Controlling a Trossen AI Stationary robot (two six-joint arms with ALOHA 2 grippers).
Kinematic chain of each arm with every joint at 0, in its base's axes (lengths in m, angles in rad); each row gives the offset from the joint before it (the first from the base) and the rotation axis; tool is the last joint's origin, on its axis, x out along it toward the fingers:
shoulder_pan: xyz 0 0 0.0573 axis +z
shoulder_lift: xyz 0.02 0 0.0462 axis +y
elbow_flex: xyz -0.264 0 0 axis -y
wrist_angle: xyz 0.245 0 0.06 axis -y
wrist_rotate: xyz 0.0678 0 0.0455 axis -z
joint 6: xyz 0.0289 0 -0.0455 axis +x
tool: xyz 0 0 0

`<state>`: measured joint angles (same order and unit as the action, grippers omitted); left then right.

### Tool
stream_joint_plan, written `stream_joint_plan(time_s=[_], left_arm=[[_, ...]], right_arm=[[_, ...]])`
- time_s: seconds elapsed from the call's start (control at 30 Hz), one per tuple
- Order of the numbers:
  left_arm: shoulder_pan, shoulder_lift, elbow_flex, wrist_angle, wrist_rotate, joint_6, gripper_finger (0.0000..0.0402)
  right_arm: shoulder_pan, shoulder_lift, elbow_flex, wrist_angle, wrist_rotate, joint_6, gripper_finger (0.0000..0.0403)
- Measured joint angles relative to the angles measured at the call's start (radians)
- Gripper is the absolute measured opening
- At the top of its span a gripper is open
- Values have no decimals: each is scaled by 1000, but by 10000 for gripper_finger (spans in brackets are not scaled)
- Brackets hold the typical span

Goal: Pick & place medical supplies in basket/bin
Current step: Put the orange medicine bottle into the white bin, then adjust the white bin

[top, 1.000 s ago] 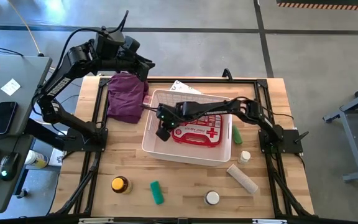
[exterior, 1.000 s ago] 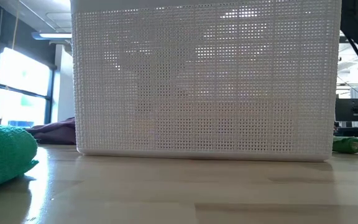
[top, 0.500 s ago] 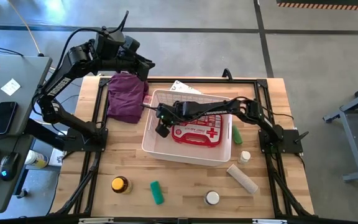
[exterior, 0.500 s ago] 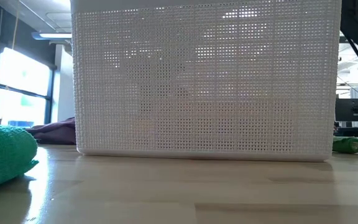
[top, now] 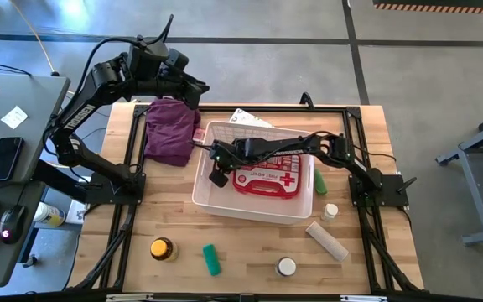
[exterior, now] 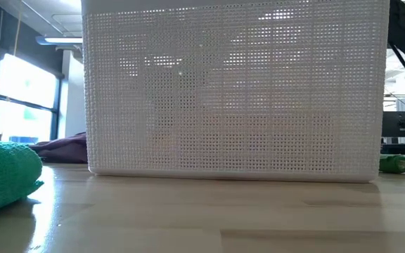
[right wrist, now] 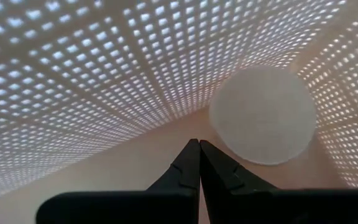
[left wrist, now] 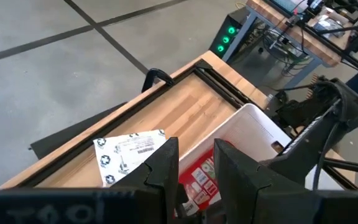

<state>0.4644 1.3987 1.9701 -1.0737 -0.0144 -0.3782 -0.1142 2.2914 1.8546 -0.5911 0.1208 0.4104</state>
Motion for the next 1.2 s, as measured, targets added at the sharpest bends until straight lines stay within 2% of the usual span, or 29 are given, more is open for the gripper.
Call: stream_joint_plan(time_s=[0.57, 0.87, 1.2], left_arm=[[0, 0, 0, -8, 26, -20, 133], [0, -5, 0, -9, 34, -24, 133], [0, -5, 0, -1, 33, -24, 133]], right_arm=[[5, 5, -3, 18, 135, -50, 0], [4, 5, -4, 28, 111, -72, 0], [3, -81, -8, 11, 61, -83, 1]])
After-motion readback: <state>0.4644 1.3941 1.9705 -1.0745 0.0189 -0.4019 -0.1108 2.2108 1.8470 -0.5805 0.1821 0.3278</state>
